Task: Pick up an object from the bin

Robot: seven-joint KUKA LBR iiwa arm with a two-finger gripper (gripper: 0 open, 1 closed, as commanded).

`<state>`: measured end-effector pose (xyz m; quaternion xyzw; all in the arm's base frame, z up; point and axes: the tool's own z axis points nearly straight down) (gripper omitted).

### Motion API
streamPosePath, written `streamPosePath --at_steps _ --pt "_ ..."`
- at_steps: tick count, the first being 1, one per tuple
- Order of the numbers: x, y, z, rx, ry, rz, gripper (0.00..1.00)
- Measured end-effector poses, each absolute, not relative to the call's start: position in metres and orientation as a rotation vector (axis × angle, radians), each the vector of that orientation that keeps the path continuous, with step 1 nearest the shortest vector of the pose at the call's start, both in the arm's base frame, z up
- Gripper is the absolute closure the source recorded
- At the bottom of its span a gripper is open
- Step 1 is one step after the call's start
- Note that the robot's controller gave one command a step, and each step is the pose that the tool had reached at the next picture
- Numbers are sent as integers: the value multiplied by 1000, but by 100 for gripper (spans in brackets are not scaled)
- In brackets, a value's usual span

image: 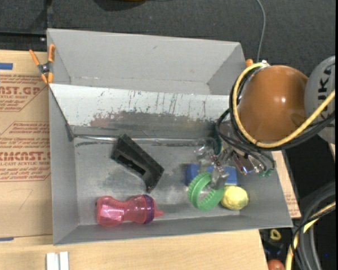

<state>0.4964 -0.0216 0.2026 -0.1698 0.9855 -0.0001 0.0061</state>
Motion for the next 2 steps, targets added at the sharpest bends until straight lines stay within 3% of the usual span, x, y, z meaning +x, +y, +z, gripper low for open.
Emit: streamPosePath --at_steps 1,2 --pt "498 -22 298 -532 3078 -3 100" --pt "494 -8 219 -460 3086 -1 100"
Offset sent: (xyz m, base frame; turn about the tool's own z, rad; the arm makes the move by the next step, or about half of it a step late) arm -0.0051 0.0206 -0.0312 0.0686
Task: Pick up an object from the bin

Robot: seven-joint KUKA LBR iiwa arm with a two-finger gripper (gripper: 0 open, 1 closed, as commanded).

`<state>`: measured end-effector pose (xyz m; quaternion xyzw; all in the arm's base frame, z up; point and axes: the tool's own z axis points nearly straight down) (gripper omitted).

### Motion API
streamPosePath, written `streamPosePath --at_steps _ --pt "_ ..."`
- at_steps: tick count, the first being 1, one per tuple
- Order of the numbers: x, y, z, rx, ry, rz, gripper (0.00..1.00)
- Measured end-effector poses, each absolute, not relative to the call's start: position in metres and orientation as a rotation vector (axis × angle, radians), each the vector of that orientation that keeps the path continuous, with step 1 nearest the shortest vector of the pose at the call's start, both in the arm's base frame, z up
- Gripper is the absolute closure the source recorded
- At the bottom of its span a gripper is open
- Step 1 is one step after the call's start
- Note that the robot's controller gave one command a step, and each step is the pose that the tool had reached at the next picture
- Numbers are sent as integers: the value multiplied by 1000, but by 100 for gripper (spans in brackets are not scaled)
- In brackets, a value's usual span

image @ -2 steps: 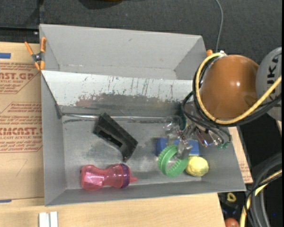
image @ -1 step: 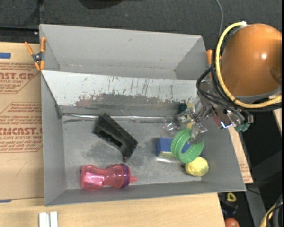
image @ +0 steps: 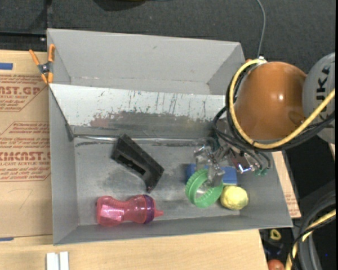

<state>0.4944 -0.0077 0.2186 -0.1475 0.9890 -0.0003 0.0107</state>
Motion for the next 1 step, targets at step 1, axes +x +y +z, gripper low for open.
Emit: streamPosePath --at_steps 1 --pt "518 15 223 -508 3071 -5 100"
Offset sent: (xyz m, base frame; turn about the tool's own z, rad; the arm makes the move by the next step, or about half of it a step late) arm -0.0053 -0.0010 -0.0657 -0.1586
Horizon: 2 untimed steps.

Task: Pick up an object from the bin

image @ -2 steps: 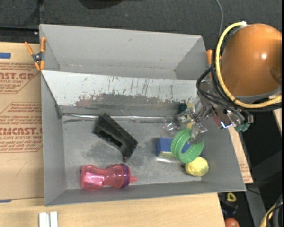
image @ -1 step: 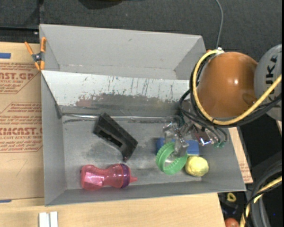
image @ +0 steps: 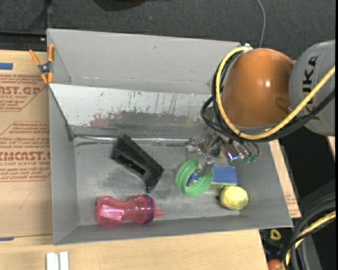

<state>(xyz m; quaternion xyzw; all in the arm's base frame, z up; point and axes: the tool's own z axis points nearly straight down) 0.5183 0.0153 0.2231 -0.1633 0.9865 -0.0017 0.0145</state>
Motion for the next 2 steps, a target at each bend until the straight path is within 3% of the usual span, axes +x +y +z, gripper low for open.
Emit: streamPosePath --at_steps 1,2 --pt "491 -6 153 -705 3044 0 100" --pt "517 10 167 -910 2962 -12 100"
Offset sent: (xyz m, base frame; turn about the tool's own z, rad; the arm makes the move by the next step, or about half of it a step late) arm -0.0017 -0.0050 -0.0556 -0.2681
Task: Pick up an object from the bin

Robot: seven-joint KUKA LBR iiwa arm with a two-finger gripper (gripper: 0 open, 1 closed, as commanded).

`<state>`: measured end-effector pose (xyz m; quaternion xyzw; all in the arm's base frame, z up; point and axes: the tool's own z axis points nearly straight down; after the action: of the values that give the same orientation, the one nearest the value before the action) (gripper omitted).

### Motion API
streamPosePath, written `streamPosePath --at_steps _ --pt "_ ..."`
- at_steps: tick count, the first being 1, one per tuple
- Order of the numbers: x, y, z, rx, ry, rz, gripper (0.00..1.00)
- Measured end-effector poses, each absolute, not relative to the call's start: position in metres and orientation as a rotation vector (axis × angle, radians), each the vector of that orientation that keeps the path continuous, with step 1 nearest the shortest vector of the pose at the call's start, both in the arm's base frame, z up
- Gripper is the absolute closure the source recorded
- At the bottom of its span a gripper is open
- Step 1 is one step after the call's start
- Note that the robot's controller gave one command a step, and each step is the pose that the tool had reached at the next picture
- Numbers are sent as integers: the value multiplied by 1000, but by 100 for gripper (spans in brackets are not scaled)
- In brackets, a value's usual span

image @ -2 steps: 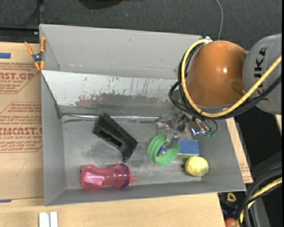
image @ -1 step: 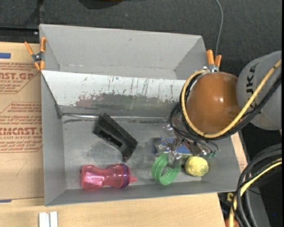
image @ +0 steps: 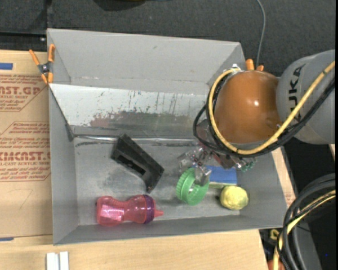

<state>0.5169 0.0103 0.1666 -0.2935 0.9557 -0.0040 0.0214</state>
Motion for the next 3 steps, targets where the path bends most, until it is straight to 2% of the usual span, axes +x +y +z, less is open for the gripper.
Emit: streamPosePath --at_steps 1,2,3 --pt "496 -10 168 -724 3048 4 100" --pt "496 -10 168 -725 3048 4 100" --pt "490 -30 131 -1359 2825 3 100"
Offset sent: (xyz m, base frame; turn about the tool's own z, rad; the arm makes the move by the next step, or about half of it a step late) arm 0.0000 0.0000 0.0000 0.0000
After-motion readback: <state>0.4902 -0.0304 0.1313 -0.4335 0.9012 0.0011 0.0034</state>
